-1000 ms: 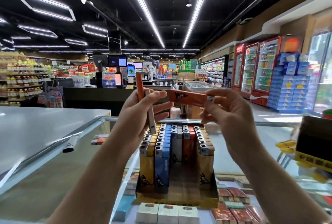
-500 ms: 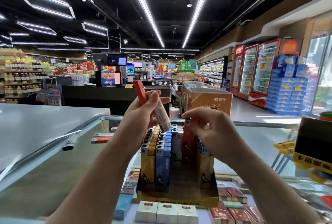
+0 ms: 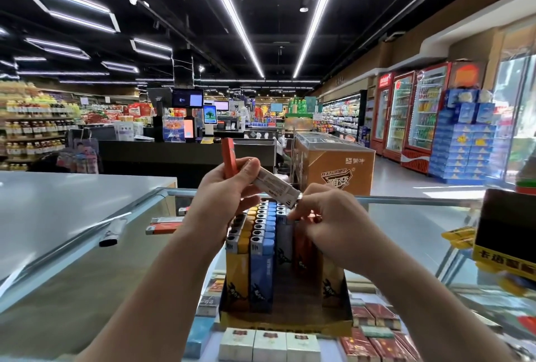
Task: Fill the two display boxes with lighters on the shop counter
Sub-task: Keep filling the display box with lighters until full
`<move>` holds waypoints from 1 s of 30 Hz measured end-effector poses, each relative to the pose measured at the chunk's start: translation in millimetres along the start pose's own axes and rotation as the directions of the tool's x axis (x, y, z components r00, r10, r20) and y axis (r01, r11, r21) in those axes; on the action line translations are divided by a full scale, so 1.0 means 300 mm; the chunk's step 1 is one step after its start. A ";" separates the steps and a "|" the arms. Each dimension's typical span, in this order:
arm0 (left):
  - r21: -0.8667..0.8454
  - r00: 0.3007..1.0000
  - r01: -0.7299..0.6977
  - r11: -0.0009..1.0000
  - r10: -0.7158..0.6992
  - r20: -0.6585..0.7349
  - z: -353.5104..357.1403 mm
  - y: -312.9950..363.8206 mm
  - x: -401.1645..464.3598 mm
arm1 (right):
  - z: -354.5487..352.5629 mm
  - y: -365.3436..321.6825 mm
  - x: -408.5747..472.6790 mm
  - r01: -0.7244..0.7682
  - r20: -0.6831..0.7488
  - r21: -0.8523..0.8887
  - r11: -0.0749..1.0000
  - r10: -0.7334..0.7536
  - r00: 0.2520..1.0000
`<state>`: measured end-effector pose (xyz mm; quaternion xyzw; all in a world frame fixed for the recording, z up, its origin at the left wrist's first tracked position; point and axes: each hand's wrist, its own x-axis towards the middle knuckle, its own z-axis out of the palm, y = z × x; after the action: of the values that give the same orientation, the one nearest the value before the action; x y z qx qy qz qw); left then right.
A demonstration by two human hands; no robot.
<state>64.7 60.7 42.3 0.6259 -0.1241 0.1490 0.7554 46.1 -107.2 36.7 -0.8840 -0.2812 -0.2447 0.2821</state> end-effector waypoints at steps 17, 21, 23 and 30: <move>-0.160 1.000 0.002 0.987 0.001 0.018 -0.007 0.008 0.011 | -0.053 0.021 0.005 -0.032 -0.218 0.481 0.876 0.154 0.964; -0.068 0.995 -0.009 0.998 0.015 0.095 -0.005 0.011 0.005 | -0.046 0.002 0.006 0.076 -0.214 0.578 0.812 0.061 0.975; -0.033 0.990 -0.030 0.999 0.034 0.137 -0.006 0.012 0.004 | -0.041 -0.004 0.006 0.116 -0.242 0.550 0.827 0.026 0.970; 0.123 0.982 -0.154 0.980 0.137 0.134 0.009 0.008 -0.001 | -0.039 -0.011 0.010 0.204 -0.355 0.575 0.792 0.017 0.935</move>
<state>63.4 58.5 44.9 0.6720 -0.2063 0.1725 0.6900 42.8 -111.3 48.1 -0.6761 -0.3353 -0.3056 0.5805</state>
